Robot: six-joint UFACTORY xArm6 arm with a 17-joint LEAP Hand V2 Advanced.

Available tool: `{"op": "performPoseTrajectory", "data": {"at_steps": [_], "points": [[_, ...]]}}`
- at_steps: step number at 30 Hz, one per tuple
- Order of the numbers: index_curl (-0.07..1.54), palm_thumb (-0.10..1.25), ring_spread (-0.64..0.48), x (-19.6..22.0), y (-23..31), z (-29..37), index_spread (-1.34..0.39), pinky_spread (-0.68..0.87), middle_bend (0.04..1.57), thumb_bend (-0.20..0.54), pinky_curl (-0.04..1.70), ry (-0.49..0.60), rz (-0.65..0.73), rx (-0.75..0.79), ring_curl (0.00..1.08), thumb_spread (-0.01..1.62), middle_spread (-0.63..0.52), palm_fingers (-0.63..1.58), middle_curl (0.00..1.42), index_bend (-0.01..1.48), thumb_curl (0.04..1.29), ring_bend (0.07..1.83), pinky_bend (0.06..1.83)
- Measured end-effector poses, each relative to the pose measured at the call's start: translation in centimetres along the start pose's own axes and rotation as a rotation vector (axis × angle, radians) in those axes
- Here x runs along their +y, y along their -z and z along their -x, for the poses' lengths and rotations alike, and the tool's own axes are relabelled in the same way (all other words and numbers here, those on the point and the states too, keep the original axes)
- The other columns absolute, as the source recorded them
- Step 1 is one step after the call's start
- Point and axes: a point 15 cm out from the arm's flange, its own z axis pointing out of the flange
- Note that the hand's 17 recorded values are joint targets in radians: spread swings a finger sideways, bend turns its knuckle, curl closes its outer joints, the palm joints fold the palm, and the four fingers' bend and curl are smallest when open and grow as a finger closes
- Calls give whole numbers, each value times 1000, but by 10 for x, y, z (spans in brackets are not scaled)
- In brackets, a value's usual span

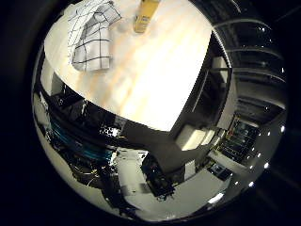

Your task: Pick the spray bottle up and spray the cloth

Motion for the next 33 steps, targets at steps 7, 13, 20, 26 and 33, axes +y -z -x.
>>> {"op": "performPoseTrajectory", "data": {"at_steps": [7,13,20,26,33], "points": [[341,857,201,-30,14,22,-306,455,202,-17,292,38,-16,-8,219,1118,39,352,364,179,438,190,235],[320,826,204,-44,24,23,-276,460,203,-26,296,-1,-45,-57,234,1150,46,330,368,150,426,216,265],[252,630,203,-63,42,-13,-227,453,240,-32,318,-148,-122,-152,268,1166,75,222,378,128,366,307,363],[230,547,209,-65,80,-60,-207,451,252,-26,330,-225,-243,-250,281,1144,103,147,376,133,339,357,443],[236,542,231,-21,64,-83,-201,434,249,-21,323,-310,-265,-311,275,1140,157,63,363,148,331,350,470]]}}
